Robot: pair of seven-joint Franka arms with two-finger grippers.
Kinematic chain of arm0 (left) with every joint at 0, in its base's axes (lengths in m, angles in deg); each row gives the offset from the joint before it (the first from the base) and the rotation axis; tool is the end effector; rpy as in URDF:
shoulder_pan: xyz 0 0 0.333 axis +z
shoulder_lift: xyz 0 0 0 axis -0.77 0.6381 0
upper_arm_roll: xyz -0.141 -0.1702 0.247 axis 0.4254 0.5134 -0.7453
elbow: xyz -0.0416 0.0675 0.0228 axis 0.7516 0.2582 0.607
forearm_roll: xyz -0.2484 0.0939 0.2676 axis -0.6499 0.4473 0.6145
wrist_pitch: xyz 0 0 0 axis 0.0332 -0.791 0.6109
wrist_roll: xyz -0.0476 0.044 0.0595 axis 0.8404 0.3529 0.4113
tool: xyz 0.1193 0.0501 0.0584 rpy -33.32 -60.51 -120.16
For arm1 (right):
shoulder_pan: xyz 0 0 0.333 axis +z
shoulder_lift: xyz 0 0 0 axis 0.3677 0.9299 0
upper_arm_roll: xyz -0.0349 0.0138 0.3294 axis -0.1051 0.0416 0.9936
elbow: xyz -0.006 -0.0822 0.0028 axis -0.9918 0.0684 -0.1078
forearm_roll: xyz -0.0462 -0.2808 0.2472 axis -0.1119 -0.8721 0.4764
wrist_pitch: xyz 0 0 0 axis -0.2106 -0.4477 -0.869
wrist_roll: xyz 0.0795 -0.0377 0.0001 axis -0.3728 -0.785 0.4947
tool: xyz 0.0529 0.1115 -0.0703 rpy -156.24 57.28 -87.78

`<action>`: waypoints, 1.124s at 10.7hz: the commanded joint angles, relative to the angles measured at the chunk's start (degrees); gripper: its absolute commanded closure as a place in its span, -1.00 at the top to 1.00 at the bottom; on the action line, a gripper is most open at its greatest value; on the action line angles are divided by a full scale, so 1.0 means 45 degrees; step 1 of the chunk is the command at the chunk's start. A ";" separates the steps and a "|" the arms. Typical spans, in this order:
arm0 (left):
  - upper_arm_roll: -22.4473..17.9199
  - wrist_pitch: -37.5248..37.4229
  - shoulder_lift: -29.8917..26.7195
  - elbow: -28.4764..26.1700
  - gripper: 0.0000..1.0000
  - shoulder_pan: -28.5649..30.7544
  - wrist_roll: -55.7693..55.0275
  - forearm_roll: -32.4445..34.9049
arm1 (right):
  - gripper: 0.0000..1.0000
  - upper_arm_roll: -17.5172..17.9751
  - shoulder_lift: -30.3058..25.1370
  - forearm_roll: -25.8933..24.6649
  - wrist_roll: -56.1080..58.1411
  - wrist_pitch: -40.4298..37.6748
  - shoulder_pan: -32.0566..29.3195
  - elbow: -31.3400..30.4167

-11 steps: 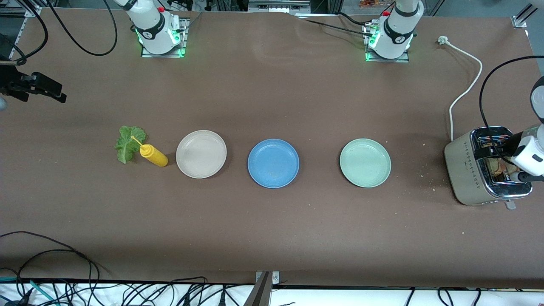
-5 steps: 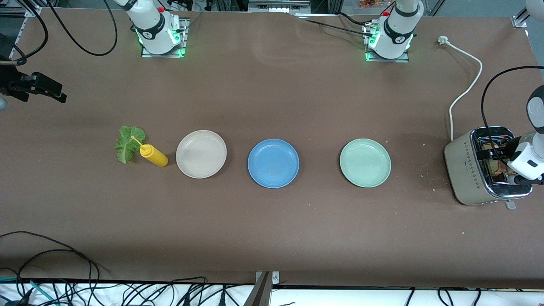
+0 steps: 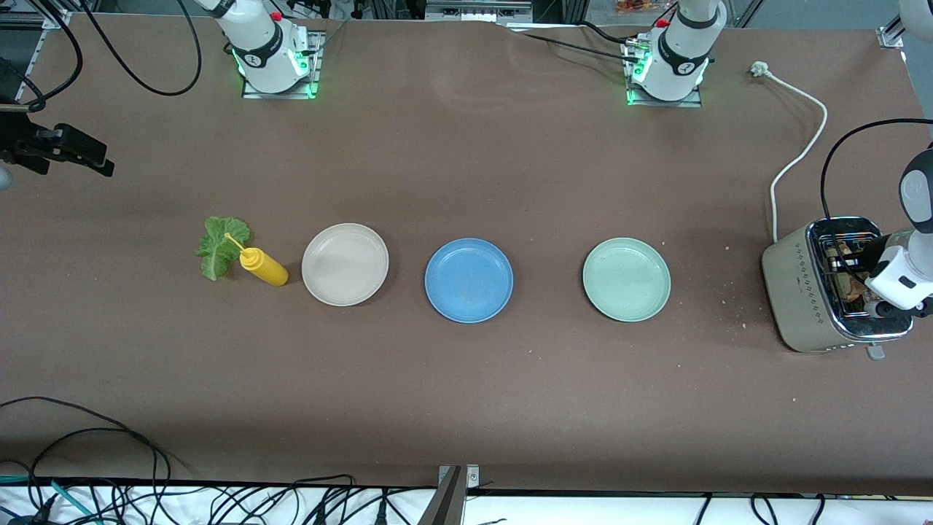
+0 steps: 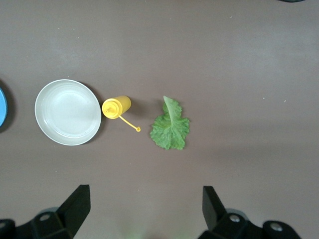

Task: Make sandwich in blue plate with both arms
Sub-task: 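Lower the left gripper into the toaster and grasp a bread slice, then lift the bread slice out of the toaster with the left gripper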

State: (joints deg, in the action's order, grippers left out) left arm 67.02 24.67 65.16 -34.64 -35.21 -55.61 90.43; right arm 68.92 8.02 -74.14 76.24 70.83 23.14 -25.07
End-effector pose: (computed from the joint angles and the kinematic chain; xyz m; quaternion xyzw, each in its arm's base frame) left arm 0.6086 0.1722 0.3528 -0.9906 -0.0487 0.1055 0.0722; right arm 0.5384 -0.0182 0.5984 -0.9995 0.0117 0.0284 0.0005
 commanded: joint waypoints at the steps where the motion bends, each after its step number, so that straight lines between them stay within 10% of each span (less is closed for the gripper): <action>1: 0.0122 -0.0449 -0.0245 0.0199 -1.00 0.0093 0.0187 0.0361 | 1.00 0.0048 0.0032 -0.0058 -0.0046 -0.0198 -0.0016 0.0231; 8: 0.1056 -0.6518 -0.1454 0.4356 -1.00 -0.0141 0.0776 -0.0727 | 1.00 0.0048 0.0032 -0.0077 -0.0046 -0.0218 -0.0016 0.0231; 12: 0.3668 -0.7014 -0.1791 0.4087 -1.00 -0.0161 -0.5247 -0.4200 | 1.00 0.0068 0.0032 -0.0077 -0.0046 -0.0218 -0.0016 0.0231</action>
State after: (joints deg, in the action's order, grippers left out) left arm 76.93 -6.91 56.40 -15.36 -35.89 -65.84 78.71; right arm 68.94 8.03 -74.14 76.24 70.81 23.16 -25.06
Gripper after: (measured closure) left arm 0.907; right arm 0.000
